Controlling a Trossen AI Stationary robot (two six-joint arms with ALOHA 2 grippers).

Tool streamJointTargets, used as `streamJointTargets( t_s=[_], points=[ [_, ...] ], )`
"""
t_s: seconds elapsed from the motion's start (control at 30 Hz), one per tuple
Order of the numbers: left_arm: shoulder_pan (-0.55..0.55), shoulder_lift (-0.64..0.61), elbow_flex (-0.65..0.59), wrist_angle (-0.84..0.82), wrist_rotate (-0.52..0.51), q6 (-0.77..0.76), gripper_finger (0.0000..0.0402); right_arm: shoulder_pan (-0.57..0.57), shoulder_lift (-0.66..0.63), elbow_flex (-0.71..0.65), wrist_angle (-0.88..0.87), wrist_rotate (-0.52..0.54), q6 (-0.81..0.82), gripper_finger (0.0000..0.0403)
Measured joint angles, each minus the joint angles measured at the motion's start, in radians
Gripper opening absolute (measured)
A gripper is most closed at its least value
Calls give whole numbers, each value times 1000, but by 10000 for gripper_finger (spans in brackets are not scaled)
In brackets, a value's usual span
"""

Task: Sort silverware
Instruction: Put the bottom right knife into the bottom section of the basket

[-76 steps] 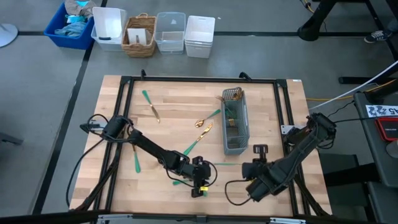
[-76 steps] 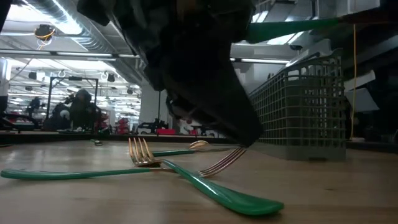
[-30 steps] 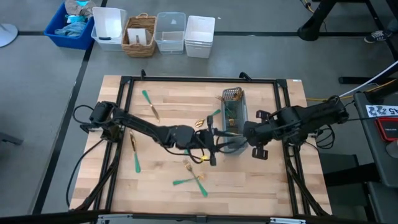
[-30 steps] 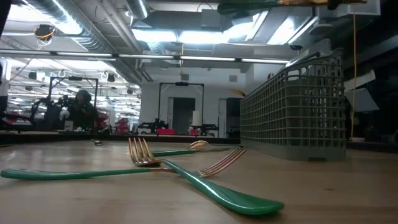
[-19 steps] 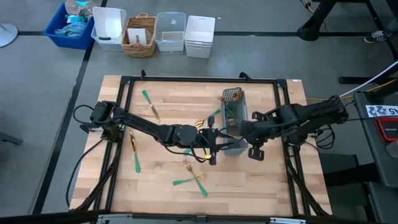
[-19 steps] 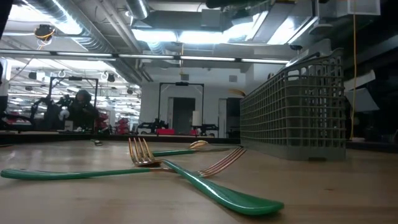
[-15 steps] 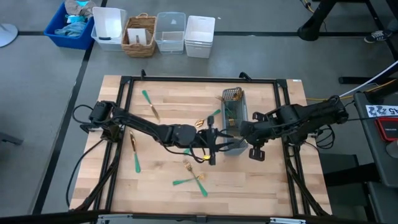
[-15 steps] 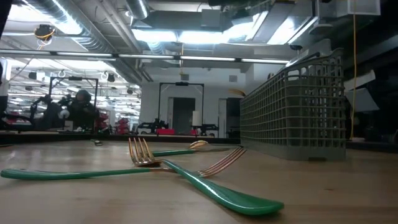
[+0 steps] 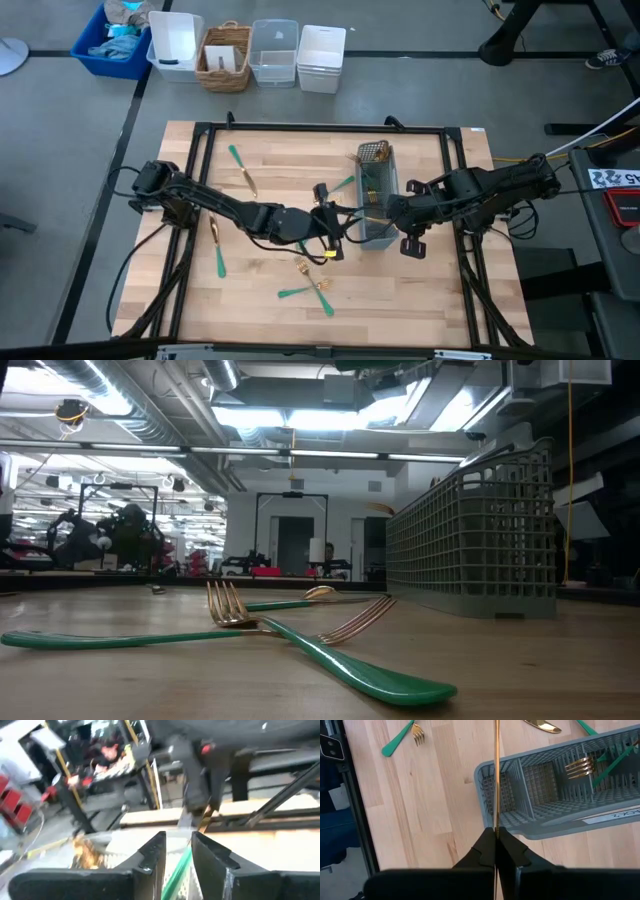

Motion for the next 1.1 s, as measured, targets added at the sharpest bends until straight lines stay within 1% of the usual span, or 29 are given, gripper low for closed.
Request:
streamJointTargets(
  t_s=[0.13, 0.37, 0.6, 0.73, 0.93, 1.1],
  points=[
    [17, 0, 0, -75, -49, -133, 86, 0, 0, 0, -1, 0, 1, 4],
    [17, 0, 0, -191, -54, -274, 86, 0, 1, 0, 4, 28, -1, 5],
    [0, 0, 0, -247, -55, -356, 86, 1, 1, 0, 42, 46, -6, 5],
    [-9, 0, 0, -257, -55, -390, 86, 1, 1, 0, 57, 49, -7, 5],
    [-20, 0, 0, -269, -51, -455, 86, 1, 1, 0, 70, 88, -8, 5],
    [-38, 0, 0, -271, -46, -489, 86, 1, 1, 0, 116, 108, -30, 5]
  ],
)
